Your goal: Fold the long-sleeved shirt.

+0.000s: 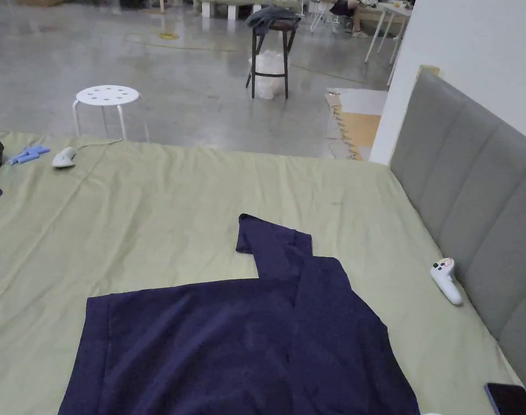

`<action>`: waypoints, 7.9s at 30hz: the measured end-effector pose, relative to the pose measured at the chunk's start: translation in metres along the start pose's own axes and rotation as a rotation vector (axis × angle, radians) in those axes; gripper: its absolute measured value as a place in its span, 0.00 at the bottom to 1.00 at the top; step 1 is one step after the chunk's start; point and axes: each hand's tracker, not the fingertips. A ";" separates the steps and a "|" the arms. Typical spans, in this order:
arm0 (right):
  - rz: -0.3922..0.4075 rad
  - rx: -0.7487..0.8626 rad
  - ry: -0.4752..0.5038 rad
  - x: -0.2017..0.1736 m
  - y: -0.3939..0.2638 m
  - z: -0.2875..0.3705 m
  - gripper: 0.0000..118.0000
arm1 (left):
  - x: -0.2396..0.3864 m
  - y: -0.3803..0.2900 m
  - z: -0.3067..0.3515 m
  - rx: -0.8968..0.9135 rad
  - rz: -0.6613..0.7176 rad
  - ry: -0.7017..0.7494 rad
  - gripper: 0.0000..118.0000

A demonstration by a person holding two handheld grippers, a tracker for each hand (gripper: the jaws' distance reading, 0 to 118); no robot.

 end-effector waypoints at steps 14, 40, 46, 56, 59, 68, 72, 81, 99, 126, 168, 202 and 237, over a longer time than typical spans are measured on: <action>0.005 -0.138 0.015 -0.017 -0.011 -0.003 0.03 | -0.020 -0.009 0.008 -0.052 0.001 0.045 0.05; -0.064 0.415 -0.113 -0.050 0.192 -0.057 0.00 | 0.080 0.170 -0.062 0.324 -0.049 0.185 0.04; -0.076 0.353 -0.076 -0.014 0.339 -0.174 0.99 | 0.066 0.219 -0.118 0.288 -0.033 0.173 0.04; -0.183 0.118 -0.164 -0.002 0.501 -0.327 0.90 | 0.033 0.250 -0.176 0.273 -0.007 0.156 0.04; -0.084 -0.118 -0.234 -0.011 0.491 -0.360 0.58 | 0.027 0.258 -0.181 0.274 -0.006 0.147 0.04; -0.063 0.103 -0.131 -0.014 0.492 -0.295 0.06 | 0.030 0.243 -0.155 0.300 0.019 0.126 0.04; -0.030 0.289 -0.084 -0.041 0.474 -0.184 0.06 | 0.039 0.235 -0.125 0.333 0.012 0.122 0.04; 0.162 0.509 -0.142 -0.083 0.351 0.014 0.06 | 0.067 0.203 -0.042 0.424 -0.025 0.142 0.04; -0.050 -0.011 -0.040 -0.058 0.016 -0.062 0.08 | 0.096 0.108 -0.017 0.343 -0.071 0.139 0.03; -0.025 0.217 -0.151 0.089 0.257 -0.162 0.96 | 0.074 0.176 -0.081 0.362 -0.009 0.184 0.03; -0.017 0.199 -0.043 0.053 0.264 -0.161 0.11 | -0.048 0.216 -0.191 0.041 -0.055 0.127 0.15; -0.076 -0.099 -0.045 0.028 0.002 0.018 0.11 | 0.006 -0.014 -0.029 -0.185 -0.151 0.059 0.13; 0.095 0.717 -0.266 -0.133 0.074 0.064 0.00 | 0.004 0.078 0.013 0.209 0.061 -0.157 0.51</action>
